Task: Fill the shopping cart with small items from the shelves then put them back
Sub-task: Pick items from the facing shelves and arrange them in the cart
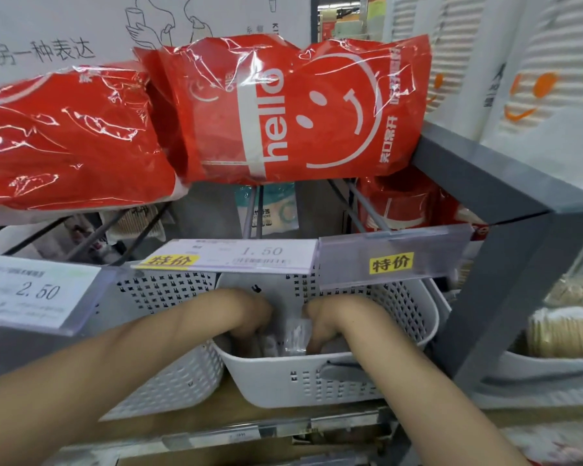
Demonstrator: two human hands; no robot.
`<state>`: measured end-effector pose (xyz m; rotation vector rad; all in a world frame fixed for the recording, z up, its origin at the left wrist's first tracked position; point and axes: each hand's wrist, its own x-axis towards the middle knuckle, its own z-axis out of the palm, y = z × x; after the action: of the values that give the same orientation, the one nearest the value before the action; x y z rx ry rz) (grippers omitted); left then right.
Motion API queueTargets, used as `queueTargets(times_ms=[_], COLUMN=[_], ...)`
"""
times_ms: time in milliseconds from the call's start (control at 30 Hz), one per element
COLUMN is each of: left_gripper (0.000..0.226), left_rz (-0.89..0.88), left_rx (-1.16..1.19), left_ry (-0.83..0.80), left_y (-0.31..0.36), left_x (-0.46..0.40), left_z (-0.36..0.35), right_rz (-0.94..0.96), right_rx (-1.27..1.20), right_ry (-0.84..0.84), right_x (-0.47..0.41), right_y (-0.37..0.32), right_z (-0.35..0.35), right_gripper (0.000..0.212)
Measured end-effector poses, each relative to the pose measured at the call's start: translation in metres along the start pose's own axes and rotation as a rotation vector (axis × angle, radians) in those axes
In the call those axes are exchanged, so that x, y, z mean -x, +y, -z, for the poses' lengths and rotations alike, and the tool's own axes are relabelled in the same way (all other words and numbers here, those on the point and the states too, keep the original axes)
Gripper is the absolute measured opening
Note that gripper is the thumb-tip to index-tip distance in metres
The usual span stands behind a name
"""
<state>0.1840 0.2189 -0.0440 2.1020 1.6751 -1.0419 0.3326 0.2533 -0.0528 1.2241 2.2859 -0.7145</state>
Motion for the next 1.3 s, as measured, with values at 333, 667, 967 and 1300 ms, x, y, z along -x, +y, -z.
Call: queueTargets(times_ms=[333, 667, 967, 1300], left_gripper=[0.056, 0.038, 0.048, 0.040], left_rz=[-0.044, 0.122, 0.248, 0.194], left_rx=[-0.095, 0.653, 1.105, 1.764], left_ry=[0.874, 1.394, 1.409, 1.559], left_y=[-0.037, -0.031, -0.006, 0.032], left_x=[0.078, 0.098, 0.124, 0.160], left_z=[0.003, -0.054, -0.078, -0.108], right_rz=[0.094, 0.099, 0.288, 0.573], right_rx=[-0.087, 0.171, -0.085, -0.901], right_ry=[0.008, -0.041, 0.254, 0.709], right_x=[0.001, -0.031, -0.011, 0.069], right_y=[-0.016, -0.060, -0.053, -0.043], right_z=[0.002, -0.006, 0.016, -0.007], right_gripper=[0.069, 0.034, 0.035, 0.033])
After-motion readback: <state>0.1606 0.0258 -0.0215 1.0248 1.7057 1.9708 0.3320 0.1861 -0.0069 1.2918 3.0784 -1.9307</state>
